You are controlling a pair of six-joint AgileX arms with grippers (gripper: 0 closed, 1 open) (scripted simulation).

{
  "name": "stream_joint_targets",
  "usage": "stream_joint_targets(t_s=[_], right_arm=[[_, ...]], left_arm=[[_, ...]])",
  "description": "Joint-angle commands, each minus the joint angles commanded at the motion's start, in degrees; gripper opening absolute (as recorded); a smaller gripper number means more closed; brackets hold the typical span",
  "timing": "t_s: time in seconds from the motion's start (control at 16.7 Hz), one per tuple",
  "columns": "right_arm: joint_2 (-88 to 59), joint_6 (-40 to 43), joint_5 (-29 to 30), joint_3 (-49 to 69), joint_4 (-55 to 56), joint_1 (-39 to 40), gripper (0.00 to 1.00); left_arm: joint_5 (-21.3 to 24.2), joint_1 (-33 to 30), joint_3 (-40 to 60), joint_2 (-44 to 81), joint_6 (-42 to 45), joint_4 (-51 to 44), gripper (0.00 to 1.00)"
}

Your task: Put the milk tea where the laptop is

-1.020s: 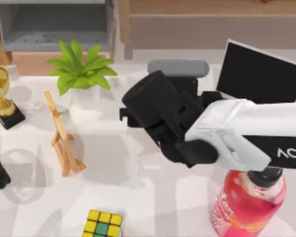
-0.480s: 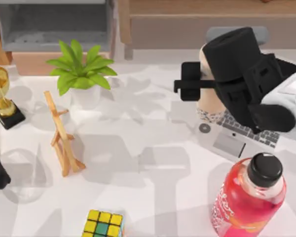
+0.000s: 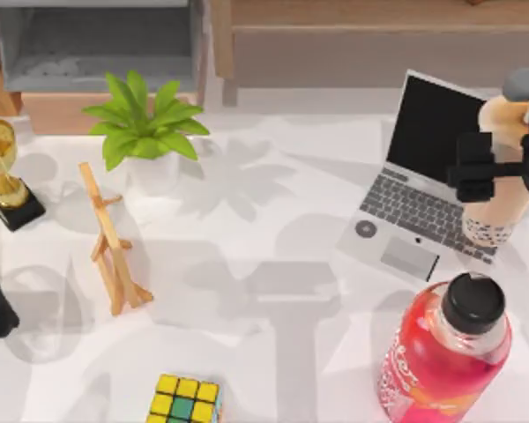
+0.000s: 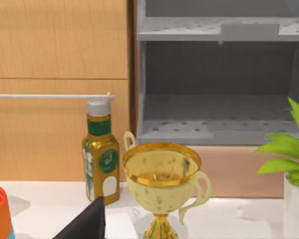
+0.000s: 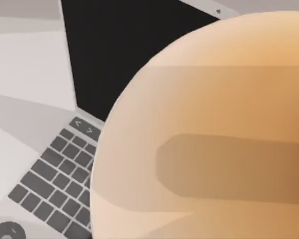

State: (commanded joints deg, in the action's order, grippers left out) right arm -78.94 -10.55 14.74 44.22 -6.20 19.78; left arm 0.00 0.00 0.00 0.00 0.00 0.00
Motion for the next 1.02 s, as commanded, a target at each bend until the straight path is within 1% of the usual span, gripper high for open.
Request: stream_joint_targets(t_s=[0.3,0.54,0.72,1.02], right_arm=[[5.2,7.4,-9.6,-5.5,2.4,-12.6,0.0],[6.1,11.3,-15.3,-6.7,5.5,-20.9,0.0],[5.8,12.9,-17.6,-6.6,7.2,-24.6,0.0],[5.8,13.1,-17.9,-6.6,7.5,-25.1,0.0]], left_arm=[[0.0,0.0,0.0,0.0,0.0,0.0,1.0],[0.0,0.0,0.0,0.0,0.0,0.0,1.0],[0.0,0.0,0.0,0.0,0.0,0.0,1.0],[0.0,0.0,0.0,0.0,0.0,0.0,1.0]])
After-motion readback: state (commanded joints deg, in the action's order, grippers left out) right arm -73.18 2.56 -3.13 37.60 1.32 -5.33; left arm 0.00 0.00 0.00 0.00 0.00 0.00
